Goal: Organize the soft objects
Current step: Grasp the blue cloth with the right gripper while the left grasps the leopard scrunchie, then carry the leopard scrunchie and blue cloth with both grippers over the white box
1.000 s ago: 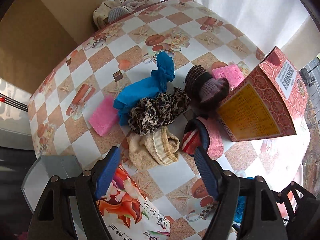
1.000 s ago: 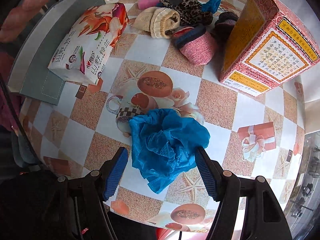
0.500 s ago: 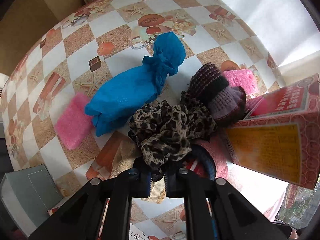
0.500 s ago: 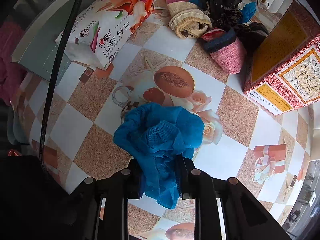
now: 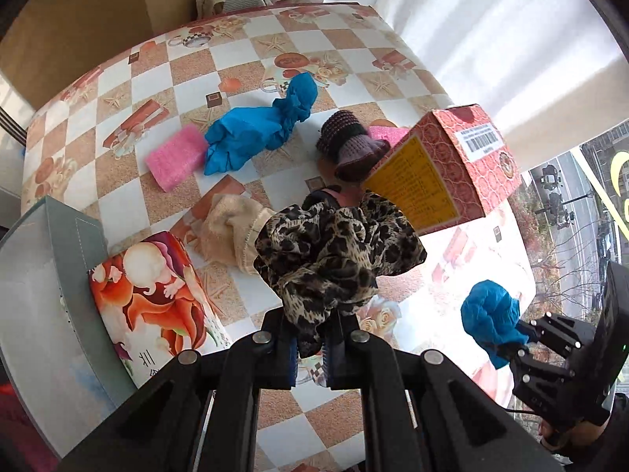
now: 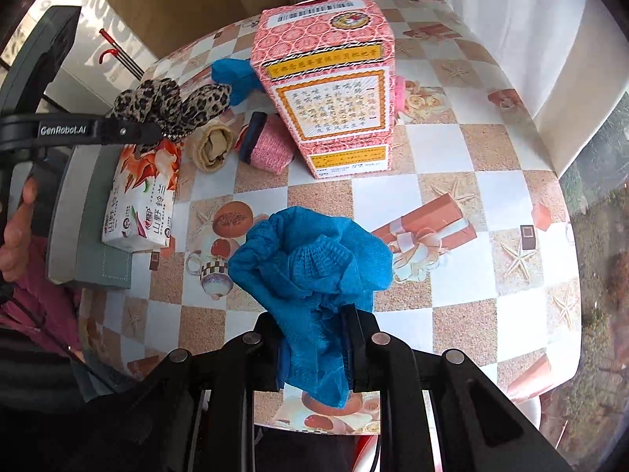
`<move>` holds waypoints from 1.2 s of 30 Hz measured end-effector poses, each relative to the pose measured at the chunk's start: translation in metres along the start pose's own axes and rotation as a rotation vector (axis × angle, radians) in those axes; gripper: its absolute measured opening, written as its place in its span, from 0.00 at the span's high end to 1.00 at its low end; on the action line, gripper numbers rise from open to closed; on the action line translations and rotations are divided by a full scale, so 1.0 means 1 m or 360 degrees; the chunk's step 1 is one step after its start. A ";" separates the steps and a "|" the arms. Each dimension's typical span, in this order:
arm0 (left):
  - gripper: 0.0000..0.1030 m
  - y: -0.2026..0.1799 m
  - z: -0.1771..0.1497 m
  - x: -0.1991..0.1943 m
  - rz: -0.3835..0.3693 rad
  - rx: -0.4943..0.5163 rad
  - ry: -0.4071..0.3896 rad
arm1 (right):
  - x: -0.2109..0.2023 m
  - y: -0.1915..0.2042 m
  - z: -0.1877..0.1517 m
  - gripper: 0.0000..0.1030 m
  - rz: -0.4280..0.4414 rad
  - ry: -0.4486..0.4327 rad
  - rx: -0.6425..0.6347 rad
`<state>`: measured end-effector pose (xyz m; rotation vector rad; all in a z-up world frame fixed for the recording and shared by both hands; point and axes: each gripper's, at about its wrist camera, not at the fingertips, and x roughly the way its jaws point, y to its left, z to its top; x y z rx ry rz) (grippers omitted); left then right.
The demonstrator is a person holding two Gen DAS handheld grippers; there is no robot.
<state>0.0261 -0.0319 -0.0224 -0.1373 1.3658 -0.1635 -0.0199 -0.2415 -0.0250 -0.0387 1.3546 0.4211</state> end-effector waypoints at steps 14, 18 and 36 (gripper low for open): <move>0.90 -0.037 0.069 -0.086 0.0223 -0.0025 -0.0406 | -0.061 -0.007 0.157 0.79 -0.0174 -0.0397 0.0153; 0.90 -0.002 0.054 -0.101 0.0315 -0.0138 -0.0426 | -0.060 0.052 0.175 0.79 -0.0069 -0.0426 -0.0035; 0.90 0.093 -0.092 -0.084 0.0440 -0.0686 -0.0188 | -0.014 0.227 0.096 0.79 -0.0073 -0.0207 -0.0933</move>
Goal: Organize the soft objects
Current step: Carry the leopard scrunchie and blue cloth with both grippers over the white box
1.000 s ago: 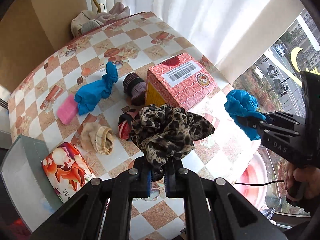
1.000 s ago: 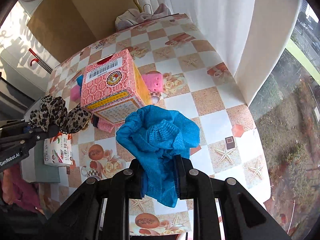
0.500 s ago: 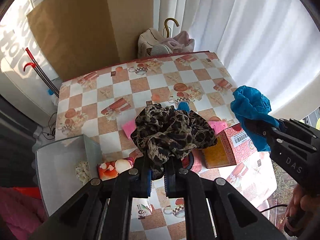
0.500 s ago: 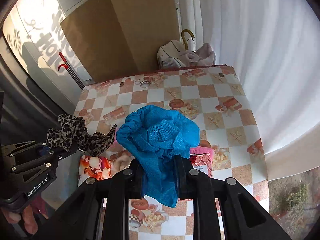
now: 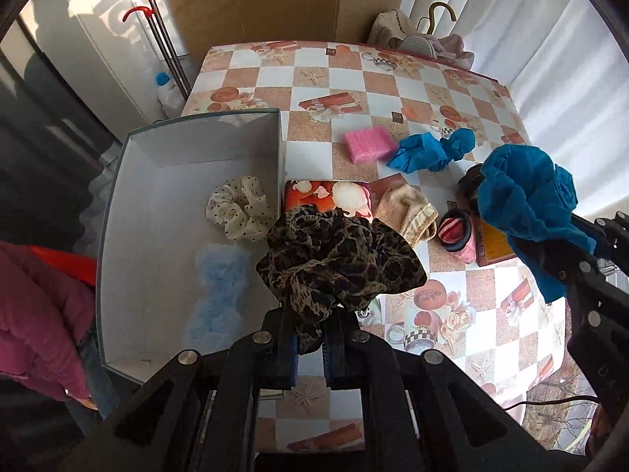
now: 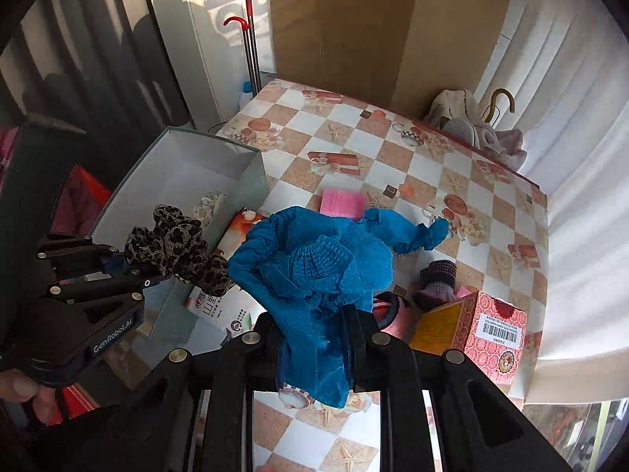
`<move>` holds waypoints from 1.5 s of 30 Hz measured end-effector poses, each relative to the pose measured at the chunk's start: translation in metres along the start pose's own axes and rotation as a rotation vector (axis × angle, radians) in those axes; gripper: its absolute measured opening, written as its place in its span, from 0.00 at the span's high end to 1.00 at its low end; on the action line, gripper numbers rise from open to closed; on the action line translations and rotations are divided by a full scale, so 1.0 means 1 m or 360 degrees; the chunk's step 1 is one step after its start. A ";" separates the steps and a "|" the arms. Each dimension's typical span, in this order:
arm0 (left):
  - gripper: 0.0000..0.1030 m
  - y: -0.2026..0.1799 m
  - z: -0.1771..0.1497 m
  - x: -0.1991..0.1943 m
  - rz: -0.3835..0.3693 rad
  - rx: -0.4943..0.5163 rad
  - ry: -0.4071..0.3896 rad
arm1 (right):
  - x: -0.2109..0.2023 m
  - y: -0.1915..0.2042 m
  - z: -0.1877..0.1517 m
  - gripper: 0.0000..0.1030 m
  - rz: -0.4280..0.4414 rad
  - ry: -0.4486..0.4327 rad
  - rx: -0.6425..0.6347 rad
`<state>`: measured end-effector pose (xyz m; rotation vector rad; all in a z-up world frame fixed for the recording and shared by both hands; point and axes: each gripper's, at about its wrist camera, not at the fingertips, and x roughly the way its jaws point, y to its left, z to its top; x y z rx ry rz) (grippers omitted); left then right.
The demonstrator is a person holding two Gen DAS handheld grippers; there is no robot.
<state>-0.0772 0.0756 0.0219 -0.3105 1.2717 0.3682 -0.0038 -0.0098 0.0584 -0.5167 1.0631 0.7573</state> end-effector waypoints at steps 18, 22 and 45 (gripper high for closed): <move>0.90 0.074 -0.029 -0.001 0.0108 -0.0288 0.0033 | 0.008 0.079 0.014 0.79 -0.0072 -0.0010 -0.0447; 0.90 0.086 -0.034 0.000 0.0114 -0.0337 0.0040 | 0.010 0.093 0.018 0.79 -0.0078 -0.0012 -0.0508; 0.90 0.130 -0.057 0.013 0.0104 -0.0470 0.0129 | 0.032 0.154 0.033 0.79 -0.0039 0.0054 -0.0751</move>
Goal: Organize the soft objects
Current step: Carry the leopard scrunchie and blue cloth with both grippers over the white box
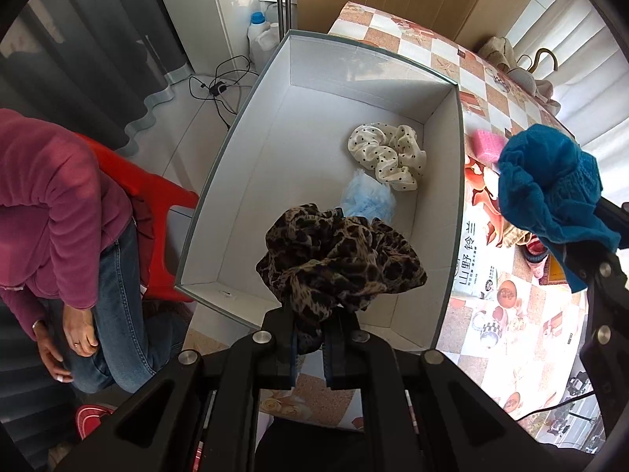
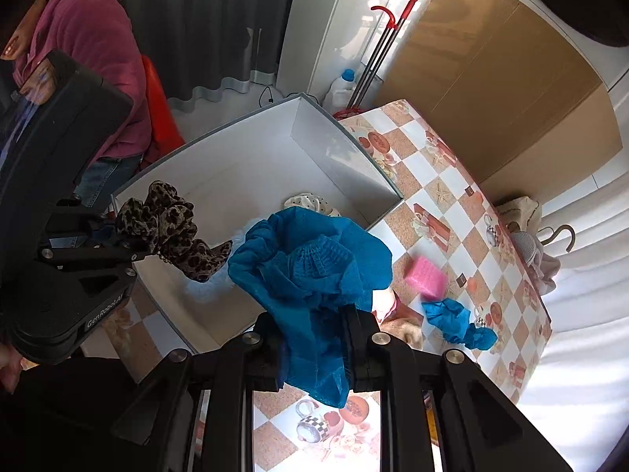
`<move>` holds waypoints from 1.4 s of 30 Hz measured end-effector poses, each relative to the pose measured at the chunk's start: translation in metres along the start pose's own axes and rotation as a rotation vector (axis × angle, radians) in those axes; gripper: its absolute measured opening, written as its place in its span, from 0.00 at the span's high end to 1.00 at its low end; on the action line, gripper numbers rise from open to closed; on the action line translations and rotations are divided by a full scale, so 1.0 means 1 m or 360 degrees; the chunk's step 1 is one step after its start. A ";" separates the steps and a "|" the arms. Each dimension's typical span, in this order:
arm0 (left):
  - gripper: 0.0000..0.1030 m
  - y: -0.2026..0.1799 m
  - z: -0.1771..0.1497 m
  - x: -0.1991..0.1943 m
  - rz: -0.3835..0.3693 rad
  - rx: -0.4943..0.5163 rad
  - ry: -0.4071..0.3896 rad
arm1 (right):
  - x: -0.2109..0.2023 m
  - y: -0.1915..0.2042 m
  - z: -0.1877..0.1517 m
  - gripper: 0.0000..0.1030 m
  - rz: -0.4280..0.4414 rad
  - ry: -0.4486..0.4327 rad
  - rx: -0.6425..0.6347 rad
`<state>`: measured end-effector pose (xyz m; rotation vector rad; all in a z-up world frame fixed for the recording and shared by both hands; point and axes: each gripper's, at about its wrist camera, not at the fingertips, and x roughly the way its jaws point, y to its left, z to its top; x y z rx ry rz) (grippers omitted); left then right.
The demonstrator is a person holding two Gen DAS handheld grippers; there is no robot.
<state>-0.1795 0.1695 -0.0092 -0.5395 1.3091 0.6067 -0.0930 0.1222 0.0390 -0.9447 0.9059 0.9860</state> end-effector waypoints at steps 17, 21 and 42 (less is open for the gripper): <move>0.90 0.006 0.007 0.009 -0.0009 0.0009 0.0037 | 0.014 -0.002 0.010 0.79 0.0033 0.0046 0.0016; 0.90 0.005 0.010 0.011 -0.0004 0.0011 0.0045 | 0.019 -0.008 0.017 0.79 0.0051 0.0057 0.0048; 0.90 0.008 0.041 0.030 0.0043 0.0060 0.0064 | 0.051 -0.030 0.065 0.79 0.0094 0.0096 0.0129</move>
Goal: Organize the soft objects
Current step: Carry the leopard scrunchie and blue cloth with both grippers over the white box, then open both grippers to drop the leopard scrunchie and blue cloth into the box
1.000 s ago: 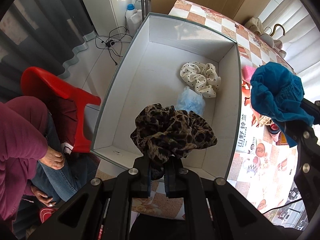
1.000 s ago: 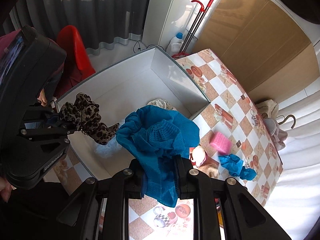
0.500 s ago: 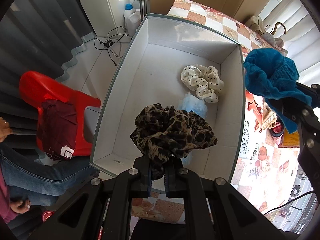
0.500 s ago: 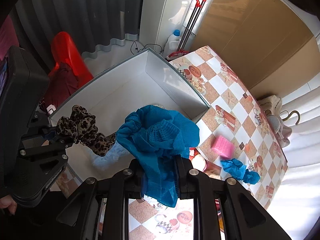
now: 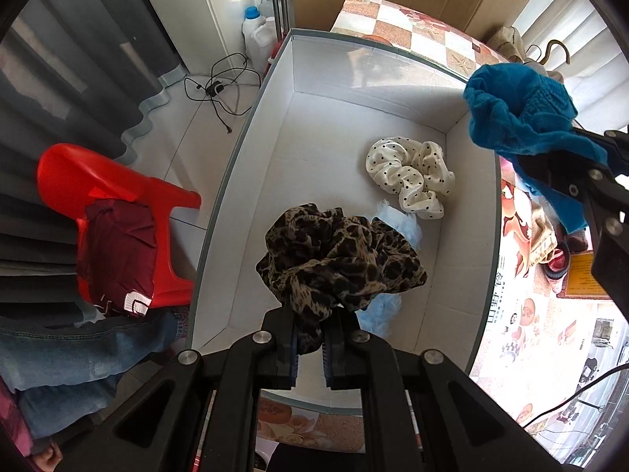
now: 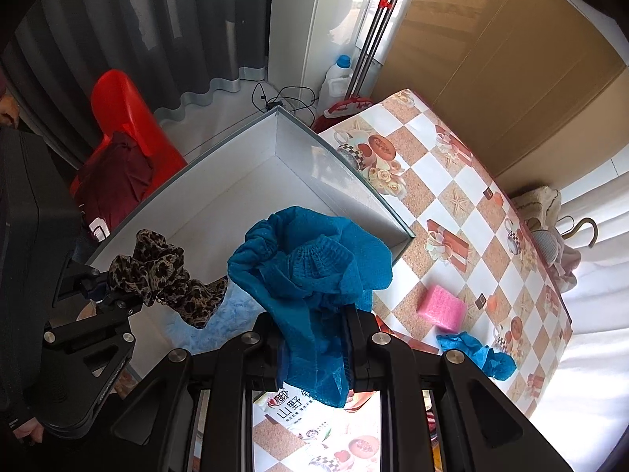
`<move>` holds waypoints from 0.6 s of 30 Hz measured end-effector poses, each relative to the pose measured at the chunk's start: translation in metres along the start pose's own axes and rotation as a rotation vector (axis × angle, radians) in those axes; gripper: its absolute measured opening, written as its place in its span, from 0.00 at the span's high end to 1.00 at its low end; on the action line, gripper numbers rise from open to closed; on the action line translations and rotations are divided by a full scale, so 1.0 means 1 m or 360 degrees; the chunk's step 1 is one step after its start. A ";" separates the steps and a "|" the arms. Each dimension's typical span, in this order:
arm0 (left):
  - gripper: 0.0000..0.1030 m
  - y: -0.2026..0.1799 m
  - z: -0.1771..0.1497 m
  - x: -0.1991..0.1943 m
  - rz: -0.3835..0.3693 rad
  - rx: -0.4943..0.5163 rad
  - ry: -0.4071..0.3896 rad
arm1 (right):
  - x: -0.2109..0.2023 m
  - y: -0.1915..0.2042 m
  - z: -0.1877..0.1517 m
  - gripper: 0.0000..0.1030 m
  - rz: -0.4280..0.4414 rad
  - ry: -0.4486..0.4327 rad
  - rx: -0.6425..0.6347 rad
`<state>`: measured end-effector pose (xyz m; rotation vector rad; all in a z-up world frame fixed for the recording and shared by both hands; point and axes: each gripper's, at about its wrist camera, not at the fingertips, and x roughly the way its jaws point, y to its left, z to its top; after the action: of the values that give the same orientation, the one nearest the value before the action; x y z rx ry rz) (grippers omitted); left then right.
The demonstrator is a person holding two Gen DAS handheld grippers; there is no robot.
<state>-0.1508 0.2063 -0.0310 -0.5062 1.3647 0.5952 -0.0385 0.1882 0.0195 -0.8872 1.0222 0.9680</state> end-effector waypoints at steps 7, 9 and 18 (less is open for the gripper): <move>0.90 -0.004 0.001 0.001 0.0007 0.0017 0.0005 | 0.003 -0.005 0.012 0.79 -0.0004 -0.0004 0.0025; 0.90 -0.004 0.001 0.001 0.0006 0.0019 0.0006 | 0.003 -0.006 0.014 0.79 -0.0002 -0.0007 0.0034; 0.75 -0.006 0.004 0.002 0.0028 0.0032 0.0013 | -0.001 -0.010 0.018 0.57 0.0058 -0.0025 0.0072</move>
<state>-0.1437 0.2042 -0.0323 -0.4808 1.3827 0.5939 -0.0247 0.2018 0.0274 -0.8253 1.0463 0.9775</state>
